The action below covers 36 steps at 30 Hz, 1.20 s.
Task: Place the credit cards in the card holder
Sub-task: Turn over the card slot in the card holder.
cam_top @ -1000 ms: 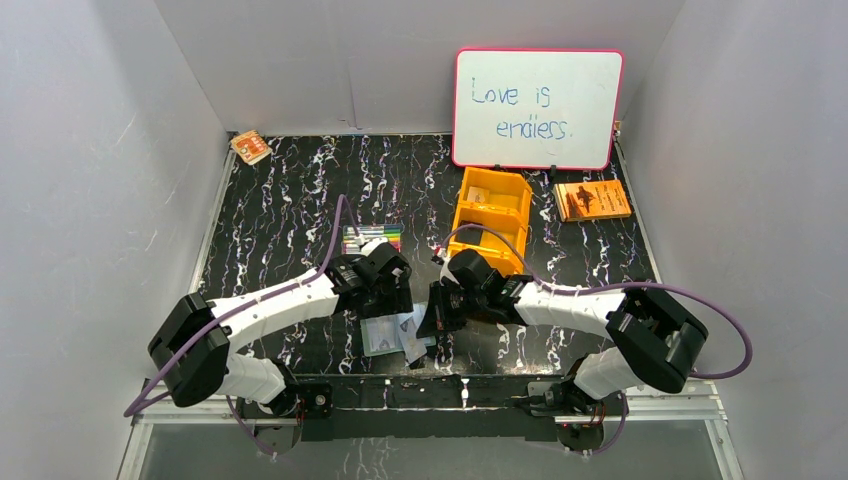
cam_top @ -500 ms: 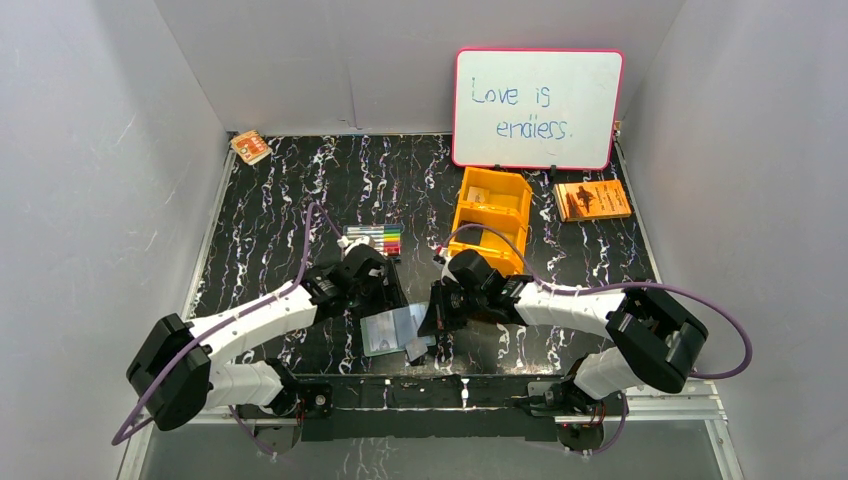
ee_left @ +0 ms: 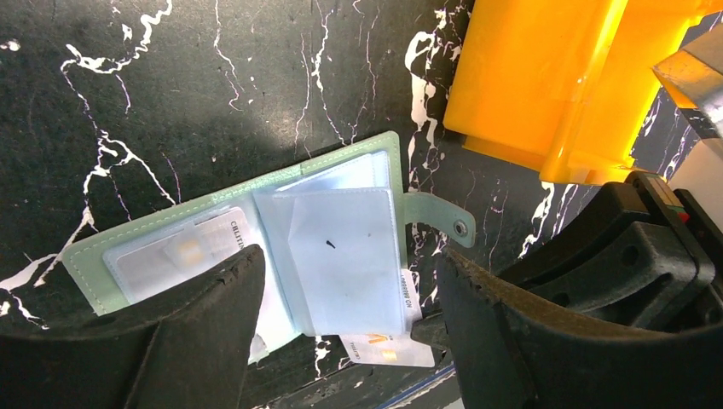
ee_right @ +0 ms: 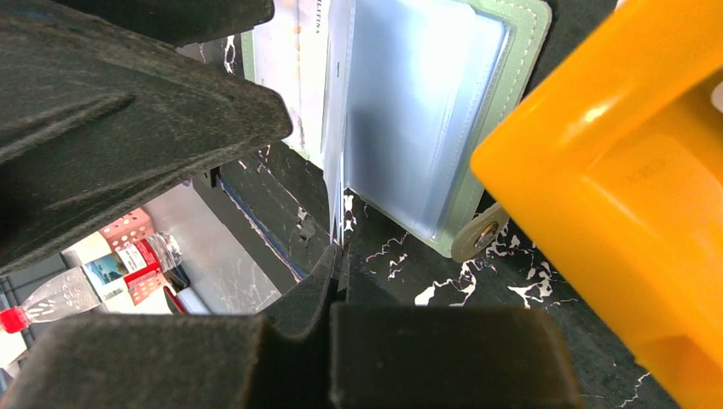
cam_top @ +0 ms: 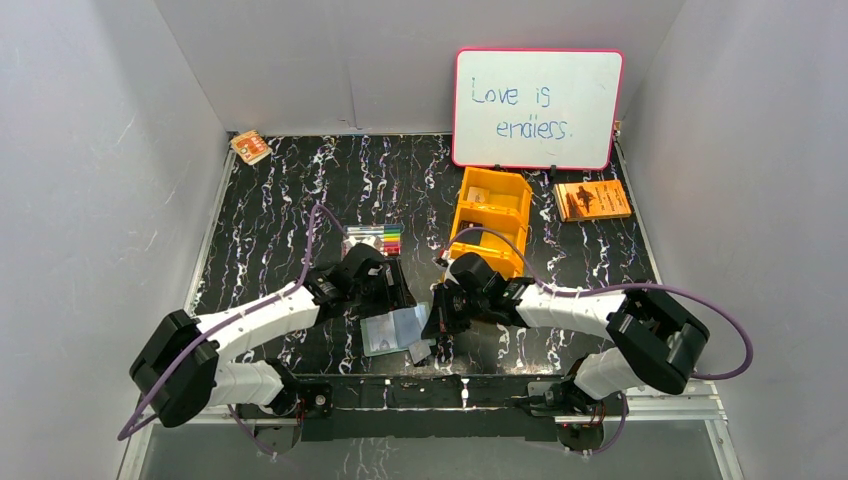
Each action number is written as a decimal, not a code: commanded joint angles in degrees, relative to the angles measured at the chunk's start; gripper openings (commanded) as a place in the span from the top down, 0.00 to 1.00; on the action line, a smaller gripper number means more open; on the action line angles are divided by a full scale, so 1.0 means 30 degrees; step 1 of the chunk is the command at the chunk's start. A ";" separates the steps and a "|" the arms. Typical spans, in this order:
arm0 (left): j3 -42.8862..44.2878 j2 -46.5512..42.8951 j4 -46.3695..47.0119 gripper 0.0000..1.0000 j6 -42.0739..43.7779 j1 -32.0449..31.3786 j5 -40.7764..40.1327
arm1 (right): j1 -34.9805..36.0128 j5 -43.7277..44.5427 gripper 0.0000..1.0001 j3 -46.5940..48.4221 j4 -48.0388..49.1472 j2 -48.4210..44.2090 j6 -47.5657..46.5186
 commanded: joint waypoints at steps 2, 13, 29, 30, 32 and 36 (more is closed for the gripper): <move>0.0220 0.0388 0.0152 0.29 0.0466 0.0208 0.0239 | 0.0109 -0.0084 1.00 0.0135 0.0277 -0.0615 -0.0187; 0.1034 0.2057 0.0060 0.31 0.0708 0.0561 0.0259 | 0.0091 -0.0380 1.00 0.0148 0.0535 -0.0581 -0.0330; 0.1514 0.2587 -0.0371 0.30 0.1371 0.0543 0.0434 | 0.0087 -0.0463 1.00 0.0416 0.0550 -0.0359 -0.0437; 0.1533 0.2702 -0.0407 0.30 0.1437 0.0566 0.0443 | 0.0111 -0.0464 1.00 0.0439 0.0528 -0.0333 -0.0447; 0.1562 0.2938 -0.0448 0.31 0.1556 0.0569 0.0467 | 0.0110 -0.0464 1.00 0.0522 0.0485 -0.0306 -0.0480; 0.1581 0.3228 -0.0469 0.35 0.1819 0.0568 0.0590 | 0.0095 -0.0435 1.00 0.0580 0.0411 -0.0271 -0.0481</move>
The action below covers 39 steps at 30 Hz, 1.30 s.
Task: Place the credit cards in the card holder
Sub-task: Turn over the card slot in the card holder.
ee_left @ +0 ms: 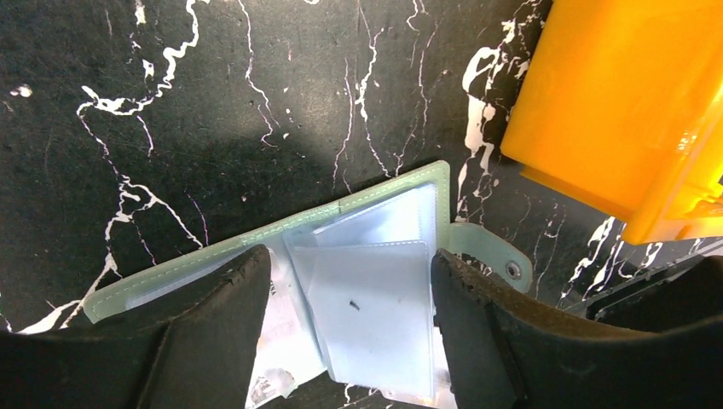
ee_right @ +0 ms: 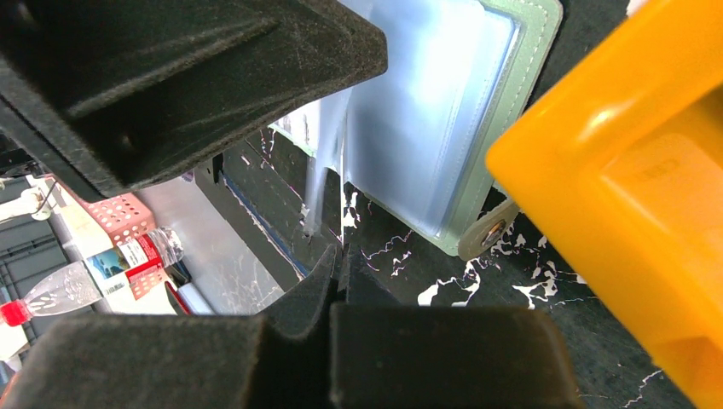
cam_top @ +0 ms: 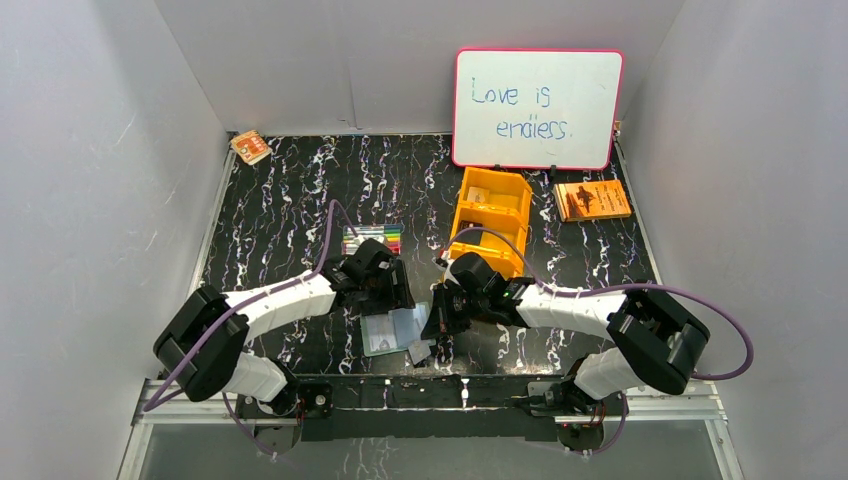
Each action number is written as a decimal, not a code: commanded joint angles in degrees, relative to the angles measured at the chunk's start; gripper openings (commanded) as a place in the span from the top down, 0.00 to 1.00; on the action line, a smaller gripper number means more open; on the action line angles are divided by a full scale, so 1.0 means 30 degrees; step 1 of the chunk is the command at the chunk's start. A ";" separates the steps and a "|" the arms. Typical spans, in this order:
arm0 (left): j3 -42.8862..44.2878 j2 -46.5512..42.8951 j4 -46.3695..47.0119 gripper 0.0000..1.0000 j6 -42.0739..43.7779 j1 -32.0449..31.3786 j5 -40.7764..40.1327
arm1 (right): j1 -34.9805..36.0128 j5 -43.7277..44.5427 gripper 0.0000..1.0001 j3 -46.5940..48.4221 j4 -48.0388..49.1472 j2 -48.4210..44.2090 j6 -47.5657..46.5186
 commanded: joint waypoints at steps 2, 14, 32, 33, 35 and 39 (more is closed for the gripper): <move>0.0521 0.0151 -0.0480 0.37 0.0593 0.0117 0.0339 | 0.0109 -0.0172 1.00 0.0611 0.0367 -0.0153 -0.0375; -0.0101 -0.0384 -0.0664 0.61 0.0656 0.0117 0.0050 | 0.0092 0.0737 1.00 0.0572 -0.0681 -0.0664 -0.0393; -0.0144 -0.0522 -0.0809 0.66 0.0670 0.0108 -0.0169 | 0.0679 -0.0265 1.00 0.3460 -0.4337 -0.2344 -0.2129; -0.0124 -0.0522 -0.0819 0.66 0.0639 0.0116 -0.0148 | 0.0723 -0.0393 1.00 0.3464 -0.4145 -0.2051 -0.2060; -0.0125 -0.0544 -0.0861 0.67 0.0661 0.0117 -0.0137 | 0.0758 -0.0492 1.00 0.3465 -0.3652 -0.1511 -0.1814; -0.0107 -0.0630 -0.0993 0.67 0.0665 0.0116 -0.0200 | 0.0773 0.0048 1.00 0.3495 -0.2803 -0.0447 -0.0981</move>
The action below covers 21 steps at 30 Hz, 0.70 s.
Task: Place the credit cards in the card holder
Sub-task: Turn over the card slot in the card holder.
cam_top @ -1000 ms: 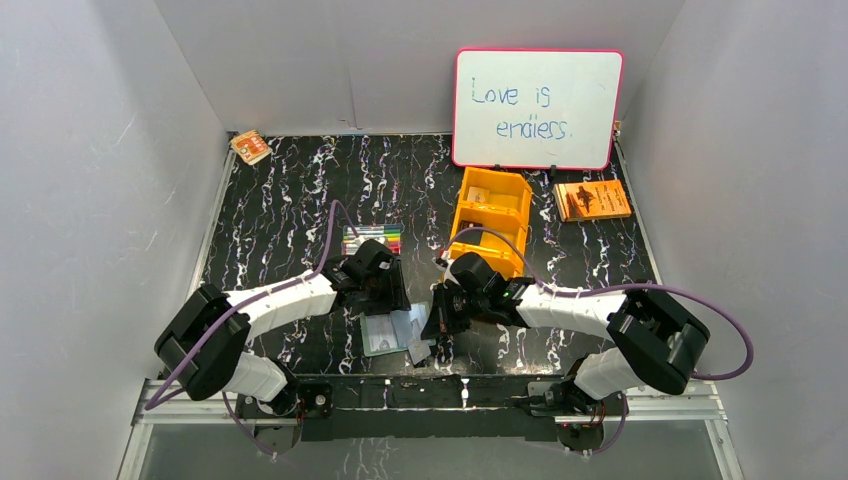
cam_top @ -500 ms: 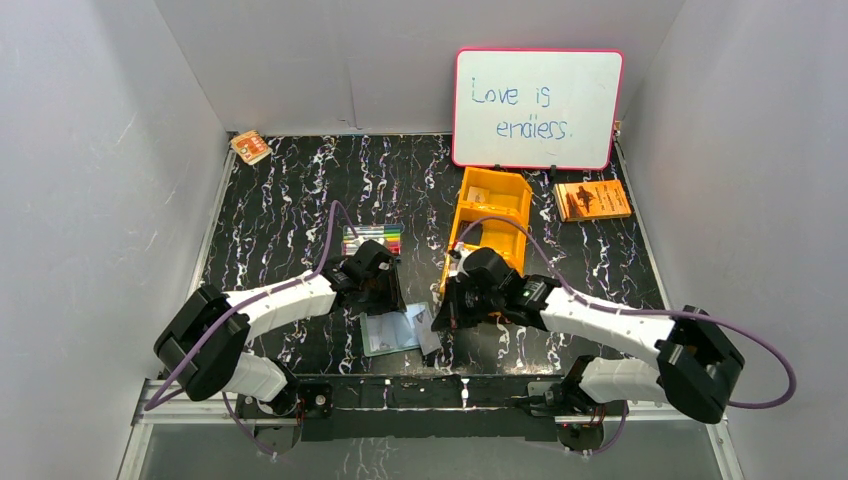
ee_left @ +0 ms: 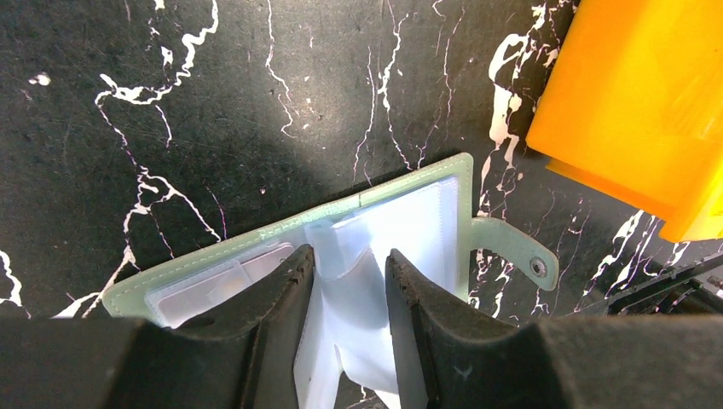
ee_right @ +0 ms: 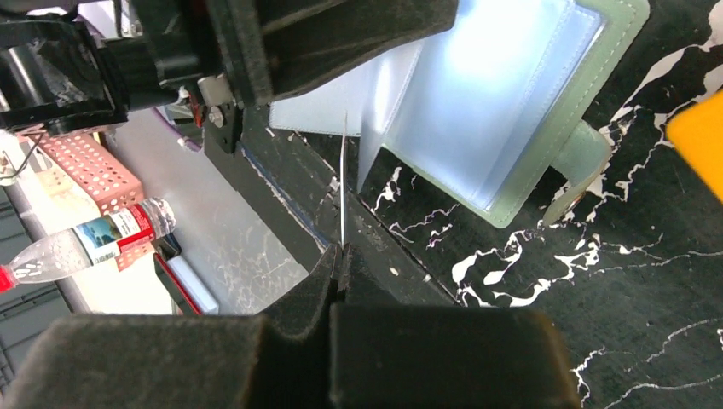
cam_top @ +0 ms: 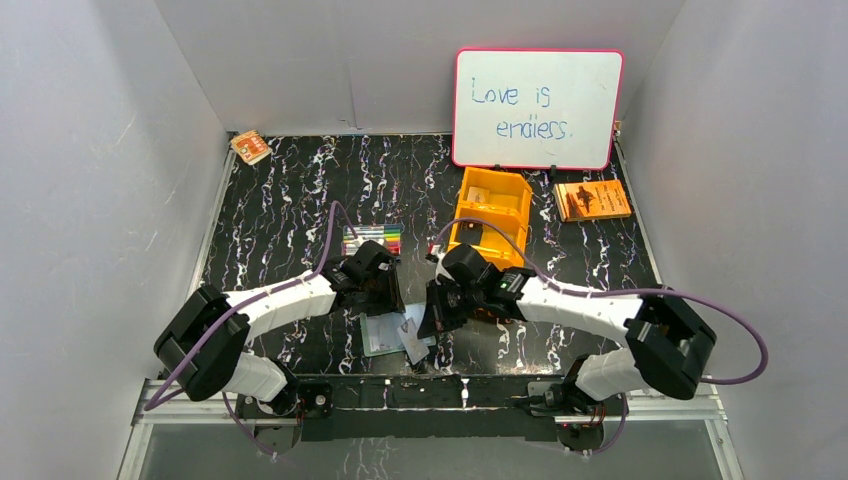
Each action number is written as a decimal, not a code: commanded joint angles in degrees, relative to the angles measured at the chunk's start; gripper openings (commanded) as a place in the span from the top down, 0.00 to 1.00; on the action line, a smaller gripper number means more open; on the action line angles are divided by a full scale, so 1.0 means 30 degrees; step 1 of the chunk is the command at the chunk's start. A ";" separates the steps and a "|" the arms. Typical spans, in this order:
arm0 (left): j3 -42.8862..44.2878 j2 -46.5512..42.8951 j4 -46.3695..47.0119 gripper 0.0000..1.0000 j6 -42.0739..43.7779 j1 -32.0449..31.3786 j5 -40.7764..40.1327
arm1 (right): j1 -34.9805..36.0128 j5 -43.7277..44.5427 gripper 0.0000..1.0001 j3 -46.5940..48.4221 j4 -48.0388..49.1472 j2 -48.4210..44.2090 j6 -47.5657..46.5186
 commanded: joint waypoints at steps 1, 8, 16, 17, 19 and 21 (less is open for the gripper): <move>-0.0016 -0.0799 -0.0591 0.66 0.0176 0.0095 -0.0123 | 0.0072 0.0195 1.00 0.0758 0.1481 0.0893 0.0719; 0.0380 -0.1238 -0.1612 0.53 0.0152 0.0098 -0.0483 | 0.0074 0.1735 1.00 0.0284 0.1073 0.1570 0.1542; 0.0756 -0.2284 -0.2936 0.41 0.0232 0.0113 -0.0592 | 0.0074 0.2857 1.00 -0.0066 -0.0006 0.0967 0.1965; 0.0849 -0.2430 -0.3192 0.40 0.0249 0.0117 -0.0885 | 0.0060 0.2920 1.00 -0.0066 -0.0108 0.0863 0.1977; 0.1161 -0.2749 -0.3800 0.39 0.0209 0.0109 -0.1252 | 0.0074 0.2908 1.00 -0.0051 -0.0118 0.0583 0.1979; 0.1341 -0.3164 -0.4408 0.38 0.0114 0.0104 -0.1410 | 0.0074 0.2902 1.00 0.0081 -0.0115 0.0247 0.1910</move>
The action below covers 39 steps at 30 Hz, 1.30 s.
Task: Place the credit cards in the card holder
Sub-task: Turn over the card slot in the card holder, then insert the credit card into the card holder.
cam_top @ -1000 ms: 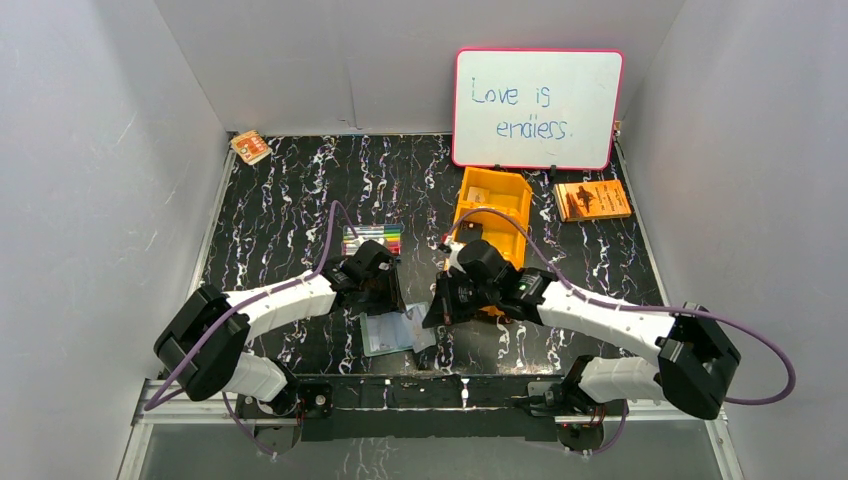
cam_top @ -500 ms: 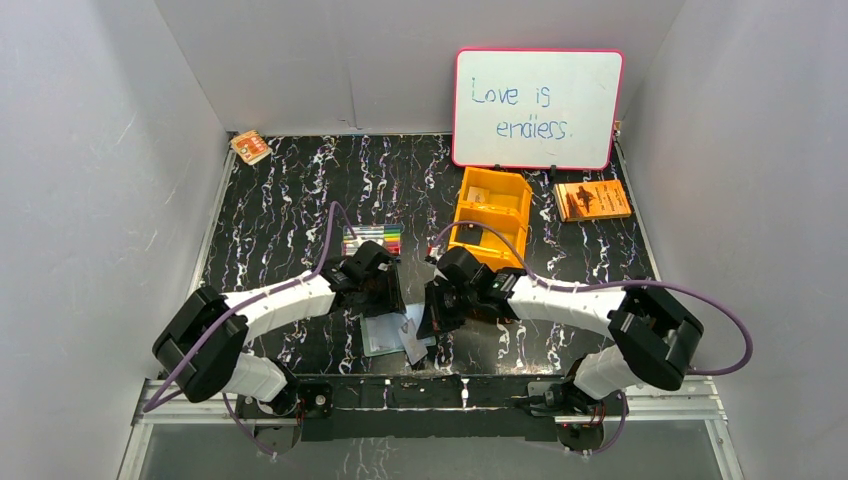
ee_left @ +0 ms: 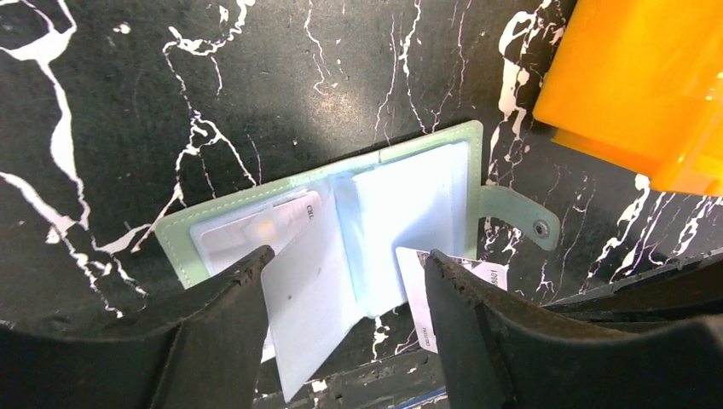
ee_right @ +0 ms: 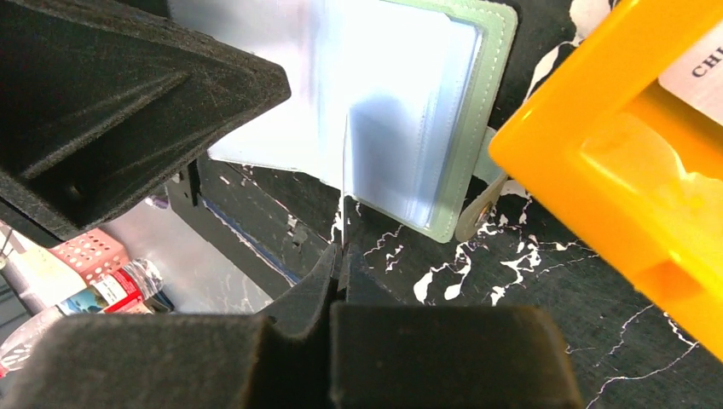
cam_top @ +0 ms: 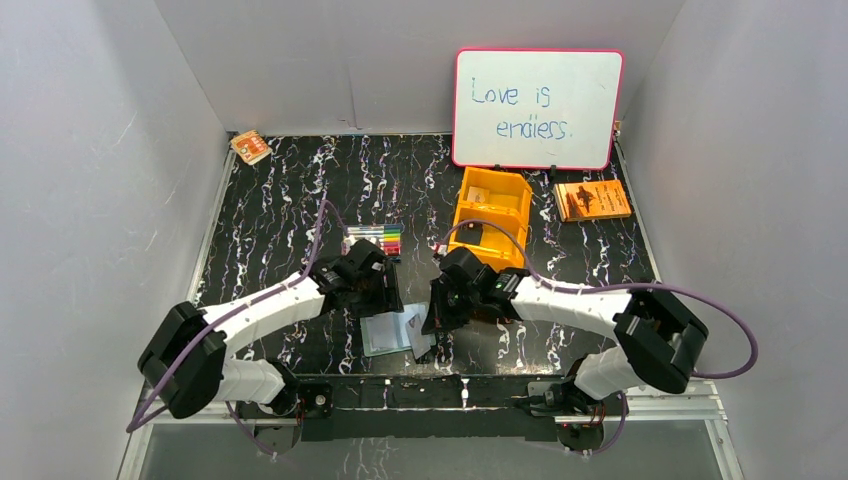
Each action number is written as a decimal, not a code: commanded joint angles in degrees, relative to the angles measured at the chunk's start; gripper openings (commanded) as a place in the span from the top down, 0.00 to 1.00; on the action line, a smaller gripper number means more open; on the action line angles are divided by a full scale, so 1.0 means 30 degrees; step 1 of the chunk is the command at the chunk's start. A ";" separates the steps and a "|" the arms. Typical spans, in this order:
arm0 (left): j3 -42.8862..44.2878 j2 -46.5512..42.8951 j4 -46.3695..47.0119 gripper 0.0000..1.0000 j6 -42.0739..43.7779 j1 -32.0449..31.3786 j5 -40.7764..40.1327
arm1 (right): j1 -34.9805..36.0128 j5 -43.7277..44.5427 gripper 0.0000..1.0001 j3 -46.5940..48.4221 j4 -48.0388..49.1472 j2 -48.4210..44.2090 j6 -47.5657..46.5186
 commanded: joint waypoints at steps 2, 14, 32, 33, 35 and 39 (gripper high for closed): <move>0.1116 -0.1930 -0.2264 0.36 -0.0011 0.0097 -0.0887 | 0.0041 0.0413 1.00 0.0433 0.0017 -0.1440 -0.0006; 0.0927 -0.4801 -0.5474 0.36 -0.1860 0.0107 -0.3265 | 0.0045 -0.1547 1.00 0.2240 0.2155 0.0403 -0.0920; -0.2642 -0.4777 -0.5237 0.52 -0.4152 0.0143 -0.3801 | -0.1115 -0.2646 1.00 0.1536 0.3798 0.2397 -0.1561; -0.2689 -0.4702 -0.5170 0.53 -0.4162 0.0131 -0.3804 | -0.1125 -0.2620 1.00 0.1471 0.3831 0.2431 -0.1548; -0.2796 -0.4545 -0.4964 0.55 -0.4078 0.0132 -0.3711 | -0.1189 -0.2612 1.00 0.1274 0.3945 0.2467 -0.1420; -0.2954 -0.4082 -0.4658 0.58 -0.3924 0.0146 -0.3528 | -0.1265 -0.2612 1.00 0.0980 0.3950 0.2664 -0.1244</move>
